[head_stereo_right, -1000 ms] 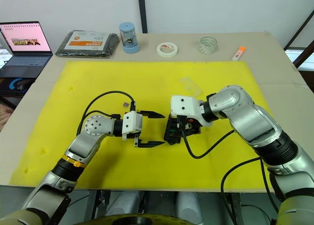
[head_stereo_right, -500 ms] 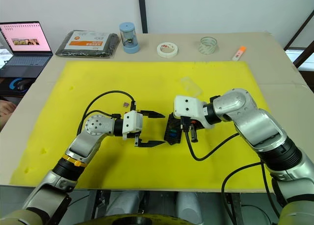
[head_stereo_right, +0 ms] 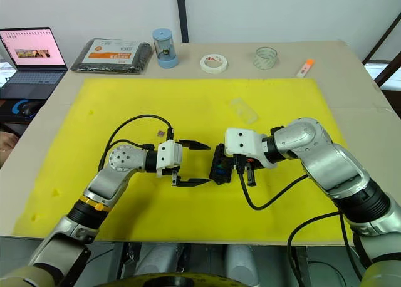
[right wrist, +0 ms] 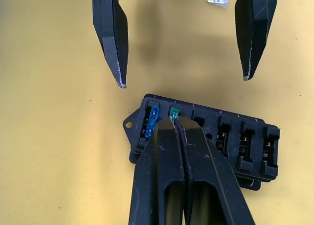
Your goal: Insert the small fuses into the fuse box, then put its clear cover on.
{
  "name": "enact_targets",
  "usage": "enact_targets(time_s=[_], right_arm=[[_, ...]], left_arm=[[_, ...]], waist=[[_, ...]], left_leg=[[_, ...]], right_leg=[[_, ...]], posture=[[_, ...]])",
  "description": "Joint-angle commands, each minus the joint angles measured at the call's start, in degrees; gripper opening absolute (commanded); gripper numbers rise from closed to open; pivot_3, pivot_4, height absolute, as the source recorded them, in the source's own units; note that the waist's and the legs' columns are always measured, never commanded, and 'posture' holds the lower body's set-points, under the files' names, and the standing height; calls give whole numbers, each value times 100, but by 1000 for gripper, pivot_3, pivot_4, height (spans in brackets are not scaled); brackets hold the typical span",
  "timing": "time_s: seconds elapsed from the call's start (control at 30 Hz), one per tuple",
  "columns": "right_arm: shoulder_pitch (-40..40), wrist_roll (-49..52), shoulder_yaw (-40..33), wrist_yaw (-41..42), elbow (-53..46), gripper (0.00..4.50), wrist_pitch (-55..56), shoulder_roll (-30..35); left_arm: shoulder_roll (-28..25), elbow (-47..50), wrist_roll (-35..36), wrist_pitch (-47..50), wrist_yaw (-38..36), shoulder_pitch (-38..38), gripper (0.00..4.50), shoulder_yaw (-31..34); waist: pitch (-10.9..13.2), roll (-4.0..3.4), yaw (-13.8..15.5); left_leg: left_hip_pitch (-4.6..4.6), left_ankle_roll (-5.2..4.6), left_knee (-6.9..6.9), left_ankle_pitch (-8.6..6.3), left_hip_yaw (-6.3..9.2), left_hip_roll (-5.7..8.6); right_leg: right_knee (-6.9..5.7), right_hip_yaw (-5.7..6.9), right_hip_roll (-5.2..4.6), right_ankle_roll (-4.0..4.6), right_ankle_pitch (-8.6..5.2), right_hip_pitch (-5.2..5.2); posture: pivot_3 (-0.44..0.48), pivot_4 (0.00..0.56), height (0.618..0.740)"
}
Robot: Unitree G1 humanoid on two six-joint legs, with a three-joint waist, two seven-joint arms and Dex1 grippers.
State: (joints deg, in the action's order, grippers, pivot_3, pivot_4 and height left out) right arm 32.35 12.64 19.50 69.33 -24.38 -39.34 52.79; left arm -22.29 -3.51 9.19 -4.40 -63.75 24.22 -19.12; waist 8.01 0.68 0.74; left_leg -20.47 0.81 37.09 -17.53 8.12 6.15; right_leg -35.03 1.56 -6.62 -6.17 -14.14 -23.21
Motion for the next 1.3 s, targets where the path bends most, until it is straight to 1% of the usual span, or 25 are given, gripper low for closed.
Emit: enact_targets(time_s=[0.03, 0.33, 0.57, 0.87, 1.03, 1.17, 1.23, 1.3], right_arm=[[23, -42, -3, -35, -68, 28, 96, -36], [-189, -246, 225, -75, 146, 28, 280, -73], [-317, -627, 434, -139, 336, 28, 611, -16], [-490, -569, 276, -48, 300, 28, 711, 36], [-637, -260, -205, -232, 150, 28, 831, -142], [-784, 305, -1019, -450, -172, 28, 822, -319], [-830, 516, -1255, -544, -270, 28, 688, -368], [-891, 724, -1596, -687, -343, 396, 652, -420]], left_arm=[[-5, 107, 10, -67, -12, 73, 4500, 21], [-26, 144, -10, -68, 0, 33, 4500, -2], [-60, 233, -16, -34, 31, -37, 4500, -11], [-158, 306, -33, -57, -2, -97, 4500, -21], [-330, 398, 58, 102, -69, -103, 4500, 96], [-676, 784, 509, 716, -123, -142, 4500, 472], [-790, 905, 674, 956, -106, -124, 4500, 630], [-1027, 937, 809, 1187, -86, -69, 4500, 919]], waist=[[0, 0, 0], [0, 0, -2], [-3, 2, -2], [-10, 7, 1], [-10, 7, 2], [-4, 1, -3], [-2, 3, -4], [-2, 2, -4]], left_leg=[[0, 0, 0, 0, 0, 0], [2, 0, 0, 0, 0, 0], [9, 0, 1, 0, 0, 0], [12, 0, 2, 0, 0, -1], [10, 0, 1, 0, 1, 0], [5, 0, 0, 0, 2, -1], [1, 0, 0, 0, 3, -2], [2, 0, 0, 0, 3, -2]], right_leg=[[0, 0, 0, 0, 0, 0], [0, 0, 0, 0, 0, 2], [0, 0, 1, 0, 0, 8], [0, 0, 2, 0, 0, 13], [0, 0, 1, 0, 0, 12], [0, -2, 2, 0, 0, 6], [-1, -2, 2, 0, 0, 2], [-1, -3, 3, 0, 0, 2]], posture=[[0, 150, 740], [0, 150, 740], [0, 150, 740], [0, 150, 740], [0, 150, 740], [0, 150, 740], [0, 150, 740], [0, 150, 740]])
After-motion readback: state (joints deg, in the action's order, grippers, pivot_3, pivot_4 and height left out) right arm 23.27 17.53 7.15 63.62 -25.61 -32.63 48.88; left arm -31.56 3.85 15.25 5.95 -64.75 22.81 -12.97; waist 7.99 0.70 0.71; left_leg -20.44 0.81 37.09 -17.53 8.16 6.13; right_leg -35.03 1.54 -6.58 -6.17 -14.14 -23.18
